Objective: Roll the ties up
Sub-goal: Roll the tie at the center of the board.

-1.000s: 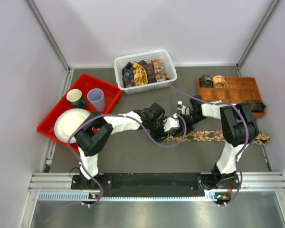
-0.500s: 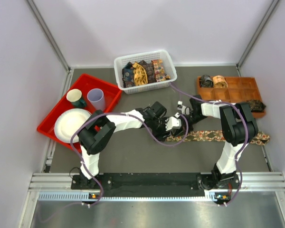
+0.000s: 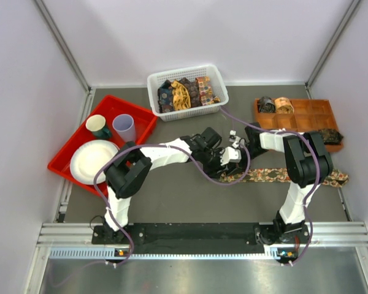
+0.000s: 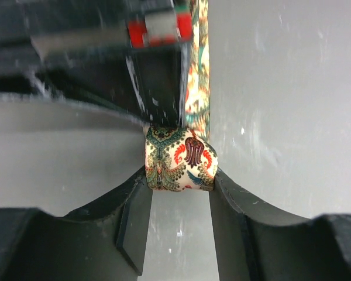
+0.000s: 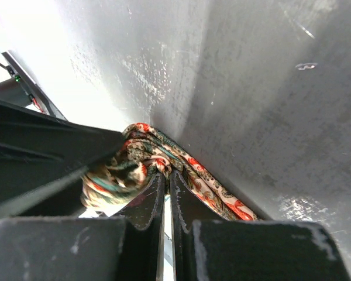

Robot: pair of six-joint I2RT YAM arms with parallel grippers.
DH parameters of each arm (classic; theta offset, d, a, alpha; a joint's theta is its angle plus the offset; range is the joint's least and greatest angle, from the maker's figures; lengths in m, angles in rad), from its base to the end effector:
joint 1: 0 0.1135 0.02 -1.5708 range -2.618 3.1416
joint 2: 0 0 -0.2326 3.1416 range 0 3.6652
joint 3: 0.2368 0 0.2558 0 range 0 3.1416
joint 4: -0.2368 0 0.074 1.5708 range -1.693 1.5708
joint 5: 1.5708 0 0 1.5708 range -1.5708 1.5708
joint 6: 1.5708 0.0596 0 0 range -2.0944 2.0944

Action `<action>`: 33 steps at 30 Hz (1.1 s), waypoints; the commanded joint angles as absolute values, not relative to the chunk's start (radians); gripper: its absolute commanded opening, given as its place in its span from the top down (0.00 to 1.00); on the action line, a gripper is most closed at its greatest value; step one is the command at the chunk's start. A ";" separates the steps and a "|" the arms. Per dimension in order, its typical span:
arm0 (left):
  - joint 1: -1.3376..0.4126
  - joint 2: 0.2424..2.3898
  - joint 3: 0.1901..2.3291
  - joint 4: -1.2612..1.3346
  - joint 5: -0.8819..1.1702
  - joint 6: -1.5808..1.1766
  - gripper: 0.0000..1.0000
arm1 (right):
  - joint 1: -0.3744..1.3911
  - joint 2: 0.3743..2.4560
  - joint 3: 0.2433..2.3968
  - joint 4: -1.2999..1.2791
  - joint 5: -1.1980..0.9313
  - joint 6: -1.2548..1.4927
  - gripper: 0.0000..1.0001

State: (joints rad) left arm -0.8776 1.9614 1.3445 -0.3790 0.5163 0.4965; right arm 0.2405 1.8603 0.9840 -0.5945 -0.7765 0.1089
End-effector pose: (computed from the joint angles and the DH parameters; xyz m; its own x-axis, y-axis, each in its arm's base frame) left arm 0.2422 -0.3377 0.1281 -0.0712 0.7340 -0.6755 0.9944 -0.0005 -0.1053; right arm 0.2846 0.1128 0.0678 -0.9865 -0.1621 -0.0235 -0.1314 0.6979 0.7040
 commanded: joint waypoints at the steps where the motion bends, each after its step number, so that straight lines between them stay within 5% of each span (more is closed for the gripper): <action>1: -0.887 2.017 1.411 -0.376 0.560 0.451 0.54 | 0.249 1.907 0.982 -0.548 -0.592 0.071 1.00; 12: -0.910 2.089 1.442 -0.334 0.502 0.423 0.55 | 0.249 1.905 0.979 -0.545 -0.615 0.078 1.00; 22: -0.933 2.111 1.398 -0.478 0.321 0.506 0.67 | 0.226 1.882 0.986 -0.558 -0.752 0.101 1.00; 33: -0.950 2.158 1.410 -0.569 0.250 0.525 0.73 | 0.150 1.793 1.023 -0.696 -0.883 0.034 0.76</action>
